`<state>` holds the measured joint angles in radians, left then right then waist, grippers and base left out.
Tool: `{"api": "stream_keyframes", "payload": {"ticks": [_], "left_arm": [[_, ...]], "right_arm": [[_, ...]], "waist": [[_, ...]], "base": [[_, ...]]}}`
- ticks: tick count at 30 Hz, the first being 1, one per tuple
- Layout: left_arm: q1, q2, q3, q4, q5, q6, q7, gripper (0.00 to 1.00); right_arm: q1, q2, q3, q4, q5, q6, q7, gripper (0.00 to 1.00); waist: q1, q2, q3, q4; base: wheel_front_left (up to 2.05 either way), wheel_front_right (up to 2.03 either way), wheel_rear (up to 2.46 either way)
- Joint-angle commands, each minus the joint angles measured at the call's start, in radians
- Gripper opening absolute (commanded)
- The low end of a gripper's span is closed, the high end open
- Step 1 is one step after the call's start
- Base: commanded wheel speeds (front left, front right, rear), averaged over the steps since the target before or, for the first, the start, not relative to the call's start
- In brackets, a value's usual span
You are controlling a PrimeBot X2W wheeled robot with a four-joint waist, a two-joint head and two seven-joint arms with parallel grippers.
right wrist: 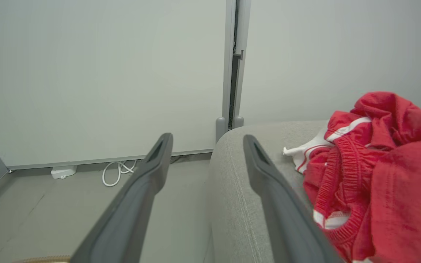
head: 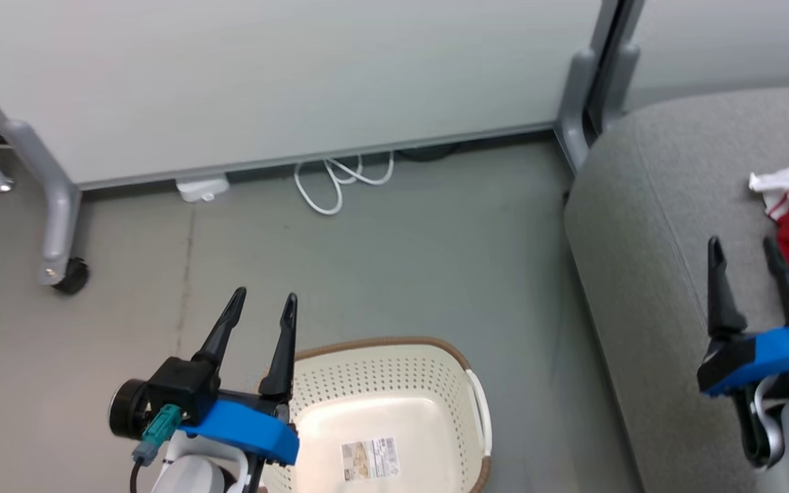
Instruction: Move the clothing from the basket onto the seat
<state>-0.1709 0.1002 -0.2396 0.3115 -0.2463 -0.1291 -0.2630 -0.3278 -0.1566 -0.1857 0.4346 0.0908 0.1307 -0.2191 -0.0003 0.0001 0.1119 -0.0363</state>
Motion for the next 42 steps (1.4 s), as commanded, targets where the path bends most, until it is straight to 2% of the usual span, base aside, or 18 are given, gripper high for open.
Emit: {"api": "stream_keyframes", "payload": {"ticks": [1, 9, 15, 33, 34, 42], "left_arm": [[0.01, -0.001, 0.012, 0.005, 0.0, -0.002, -0.002, 1.0], [0.051, 0.002, 0.052, 0.034, -0.022, -0.002, -0.002, 1.0], [0.07, 0.012, 0.066, 0.058, -0.023, -0.002, -0.003, 1.0], [0.073, 0.003, 0.08, 0.075, -0.034, -0.002, -0.003, 1.0], [0.069, 0.002, 0.076, 0.074, -0.034, 0.0, 0.0, 0.0], [0.136, -0.012, 0.066, 0.141, -0.037, 0.0, 0.008, 0.0]], "right_arm": [[0.037, 0.005, 0.004, -0.022, 0.003, 0.0, 0.007, 1.0], [0.198, 0.06, 0.032, -0.187, -0.011, 0.0, 0.077, 1.0], [0.26, 0.088, 0.058, -0.254, -0.004, 0.0, 0.106, 1.0], [0.289, 0.105, 0.093, -0.283, 0.008, 0.0, 0.135, 1.0], [0.275, 0.101, 0.092, -0.282, 0.008, 0.0, 0.131, 0.0], [0.297, 0.106, 0.092, -0.202, 0.01, 0.0, 0.132, 0.0]], "waist": [[0.0003, -0.0001, -0.036, 0.034], [0.0003, -0.0001, -0.086, 0.077], [0.0003, -0.0001, -0.099, 0.087], [0.0003, -0.0001, -0.098, 0.097], [0.0003, -0.0001, -0.098, 0.097], [0.0003, -0.0001, -0.098, 0.097]], "base": [[0.0, 0.0, 0.0], [0.0, 0.0, 0.0], [0.0, 0.0, 0.0], [0.0, 0.0, 0.0], [0.0, 0.0, 0.0], [0.0, 0.0, 0.0]]}}
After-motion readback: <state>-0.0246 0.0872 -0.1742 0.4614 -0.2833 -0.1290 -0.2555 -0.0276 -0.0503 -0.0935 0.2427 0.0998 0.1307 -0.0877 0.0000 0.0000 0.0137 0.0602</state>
